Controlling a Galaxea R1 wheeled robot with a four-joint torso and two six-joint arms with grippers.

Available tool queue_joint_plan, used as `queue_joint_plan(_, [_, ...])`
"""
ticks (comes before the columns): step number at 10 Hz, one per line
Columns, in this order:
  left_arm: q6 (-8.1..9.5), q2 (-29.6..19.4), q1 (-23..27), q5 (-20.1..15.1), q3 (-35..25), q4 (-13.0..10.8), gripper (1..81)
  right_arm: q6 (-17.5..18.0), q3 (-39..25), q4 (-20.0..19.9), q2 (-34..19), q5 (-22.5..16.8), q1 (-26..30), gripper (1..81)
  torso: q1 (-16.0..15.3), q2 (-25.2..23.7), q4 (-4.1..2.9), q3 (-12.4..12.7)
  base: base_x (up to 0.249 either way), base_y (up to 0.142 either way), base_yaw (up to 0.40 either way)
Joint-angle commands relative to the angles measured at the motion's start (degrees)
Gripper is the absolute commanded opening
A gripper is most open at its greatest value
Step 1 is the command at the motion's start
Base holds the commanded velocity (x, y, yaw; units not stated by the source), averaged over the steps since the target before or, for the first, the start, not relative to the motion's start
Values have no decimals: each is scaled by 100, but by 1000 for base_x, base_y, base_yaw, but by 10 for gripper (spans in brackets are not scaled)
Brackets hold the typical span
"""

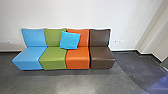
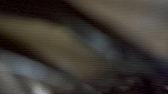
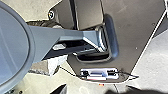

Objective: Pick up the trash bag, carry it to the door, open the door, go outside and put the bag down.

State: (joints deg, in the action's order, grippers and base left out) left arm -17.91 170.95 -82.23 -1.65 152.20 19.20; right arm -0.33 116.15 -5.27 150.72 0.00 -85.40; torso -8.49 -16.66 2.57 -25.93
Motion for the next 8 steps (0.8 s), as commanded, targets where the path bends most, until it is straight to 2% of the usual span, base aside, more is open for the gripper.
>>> queue_joint_plan(1, [-46, 19, 26, -591, -23, -66, 10, -11, -42, 26, -119, -422, 123, 811, 361, 557, 13, 433, 0, 0, 0])
queue_joint_plan(2, [-46, 10, 26, -591, -23, -66, 10, -11, 38, 25, -84, -439, 114, 811, 437, 680, -68, 584, 0, 0, 0])
queue_joint_plan(3, [-46, 10, 27, -591, -23, -66, 10, -11, 108, 17, -57, -439, 105, 811, 514, 800, -94, 641, 0, 0, 0])
queue_joint_plan(4, [-46, 9, 26, -591, -23, -66, 10, -11, 178, 17, -22, -439, 105, 811, 238, 374, -101, 776, 0, 0, 0])
queue_joint_plan(6, [-38, 1, 35, -591, -23, -66, 10, -11, 266, -9, 39, -439, 114, 811, 409, 642, -101, 1104, 0, 0, 0])
queue_joint_plan(7, [-37, -8, 44, -591, -23, -66, 10, -11, 354, -9, 83, -439, 131, 811, 435, 682, -101, 686, 0, 0, 0])
queue_joint_plan(8, [-37, -8, 52, -591, -6, -57, 10, -11, 477, 8, 170, -439, 123, 811, 460, 704, -101, 824, 0, 0, 0])
